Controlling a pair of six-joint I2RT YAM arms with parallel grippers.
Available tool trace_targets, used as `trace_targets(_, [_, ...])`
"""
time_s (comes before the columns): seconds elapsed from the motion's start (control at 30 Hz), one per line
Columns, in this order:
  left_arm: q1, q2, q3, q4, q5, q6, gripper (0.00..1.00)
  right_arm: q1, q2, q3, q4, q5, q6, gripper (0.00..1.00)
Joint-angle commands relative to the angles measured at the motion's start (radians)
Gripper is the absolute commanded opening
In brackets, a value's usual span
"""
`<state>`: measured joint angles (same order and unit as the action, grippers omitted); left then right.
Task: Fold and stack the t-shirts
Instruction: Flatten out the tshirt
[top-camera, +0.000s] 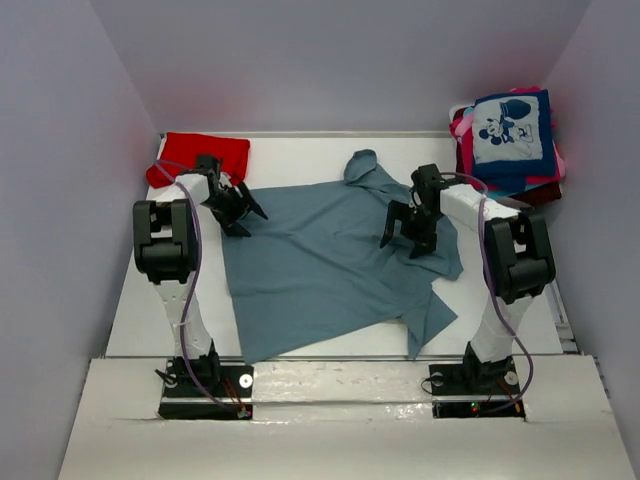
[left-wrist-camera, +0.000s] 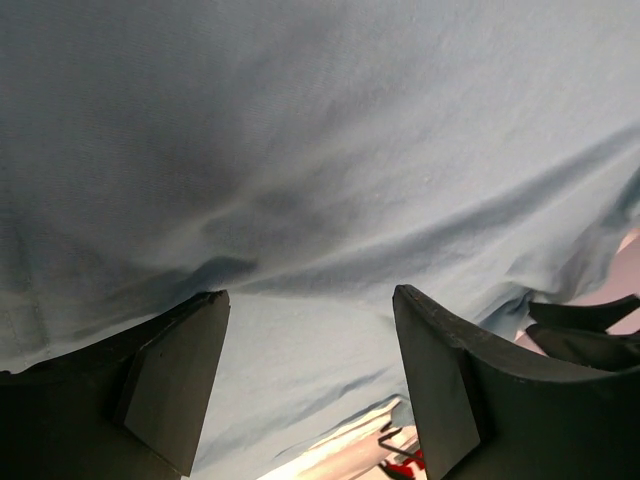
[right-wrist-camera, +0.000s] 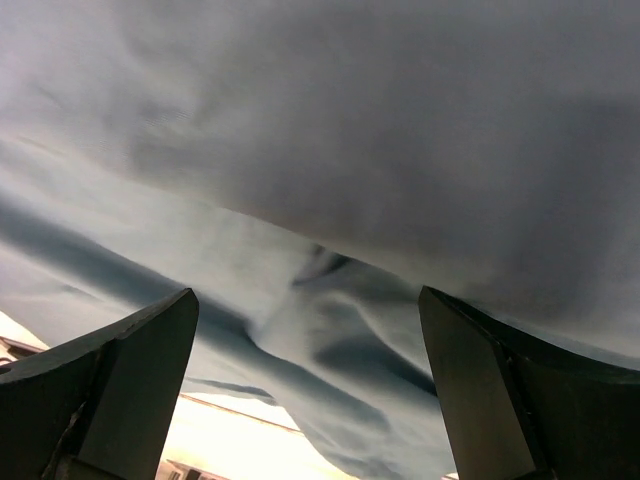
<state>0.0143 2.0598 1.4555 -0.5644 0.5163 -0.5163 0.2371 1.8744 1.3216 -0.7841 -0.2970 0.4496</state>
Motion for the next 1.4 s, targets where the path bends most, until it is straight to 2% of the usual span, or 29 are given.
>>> trace_targets(0.0, [0.044, 0.043, 0.046, 0.001, -0.058, 0.050, 0.80, 0.016, -0.017, -0.028, 0.002, -0.019, -0.011, 0.98])
trace_targets(0.37, [0.075, 0.100, 0.123, -0.017, -0.052, 0.059, 0.80, 0.106, -0.080, -0.133, -0.050, -0.017, -0.015, 0.98])
trace_targets(0.73, [0.102, 0.135, 0.183, -0.037, -0.045, 0.064, 0.79, 0.266, -0.199, -0.332, -0.044, -0.085, 0.086, 0.99])
trace_targets(0.87, [0.102, 0.149, 0.212, -0.045, -0.035, 0.065, 0.79, 0.277, -0.236, -0.351, -0.050, -0.073, 0.112, 0.99])
trace_targets(1.03, [0.092, 0.097, 0.197, -0.042, -0.004, 0.097, 0.79, 0.277, -0.247, -0.283, -0.070, 0.010, 0.130, 1.00])
trace_targets(1.37, [0.033, -0.161, 0.011, 0.012, -0.012, 0.102, 0.80, 0.277, -0.137, 0.048, -0.121, 0.117, 0.106, 1.00])
